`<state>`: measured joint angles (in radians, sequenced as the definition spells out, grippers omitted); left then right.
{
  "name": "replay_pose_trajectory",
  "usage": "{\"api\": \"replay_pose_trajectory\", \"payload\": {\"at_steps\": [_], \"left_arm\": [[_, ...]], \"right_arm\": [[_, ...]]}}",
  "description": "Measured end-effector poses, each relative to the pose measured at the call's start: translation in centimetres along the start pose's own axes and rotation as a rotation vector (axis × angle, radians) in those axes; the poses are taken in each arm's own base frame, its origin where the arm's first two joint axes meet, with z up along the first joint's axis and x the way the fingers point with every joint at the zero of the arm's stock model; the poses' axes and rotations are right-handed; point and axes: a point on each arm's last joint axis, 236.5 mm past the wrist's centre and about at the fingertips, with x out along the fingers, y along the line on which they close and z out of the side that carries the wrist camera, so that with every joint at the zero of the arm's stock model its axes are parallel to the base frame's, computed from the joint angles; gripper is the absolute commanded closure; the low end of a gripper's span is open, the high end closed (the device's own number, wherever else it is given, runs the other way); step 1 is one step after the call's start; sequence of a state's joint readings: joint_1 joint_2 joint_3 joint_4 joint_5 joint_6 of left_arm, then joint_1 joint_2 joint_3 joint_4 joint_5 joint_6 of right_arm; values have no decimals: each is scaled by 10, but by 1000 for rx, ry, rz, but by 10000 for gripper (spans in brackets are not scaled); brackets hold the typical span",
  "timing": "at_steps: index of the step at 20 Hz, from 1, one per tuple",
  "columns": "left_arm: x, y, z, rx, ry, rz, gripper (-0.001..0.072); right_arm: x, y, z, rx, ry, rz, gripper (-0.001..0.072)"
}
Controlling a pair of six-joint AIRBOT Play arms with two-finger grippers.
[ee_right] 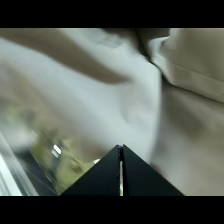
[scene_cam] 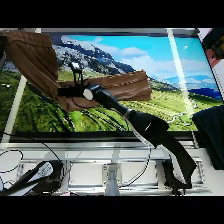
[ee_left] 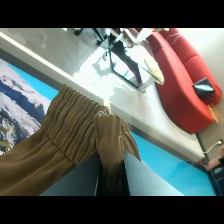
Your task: Fold the clothes and pants, and hang the long-sleeved shirts on hangers.
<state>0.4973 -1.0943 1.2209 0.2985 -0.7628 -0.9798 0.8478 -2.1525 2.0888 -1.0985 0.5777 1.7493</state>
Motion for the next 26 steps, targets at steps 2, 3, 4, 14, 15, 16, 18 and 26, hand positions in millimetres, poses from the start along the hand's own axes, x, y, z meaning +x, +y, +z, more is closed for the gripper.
{"api": "replay_pose_trajectory", "payload": {"at_steps": [2, 3, 4, 14, 15, 16, 18, 26], "left_arm": [[0, 1, 1, 0, -4, 3, 654], [0, 0, 2, -6, -10, -1, 653], [1, -3, 4, -18, -16, -10, 653], [10, -55, -4, -145, -10, -182, 654], [13, -58, -8, -148, 0, -190, 654], [16, -60, -13, -151, 13, -196, 654], [22, -61, -27, -137, 52, -191, 654], [47, -51, -119, -141, 284, -119, 654]], "right_arm": [[-5, -6, 7, -22, -11, -3, 706], [-4, -8, 10, -15, -30, 1, 706], [-1, -7, 9, 3, -46, 8, 706], [60, 33, -36, 482, -139, 143, 704], [61, 31, -39, 494, -133, 140, 703], [61, 29, -37, 500, -136, 139, 702], [57, 16, -27, 509, -138, 123, 701], [1, -87, 68, 590, -238, 30, 700]]}}
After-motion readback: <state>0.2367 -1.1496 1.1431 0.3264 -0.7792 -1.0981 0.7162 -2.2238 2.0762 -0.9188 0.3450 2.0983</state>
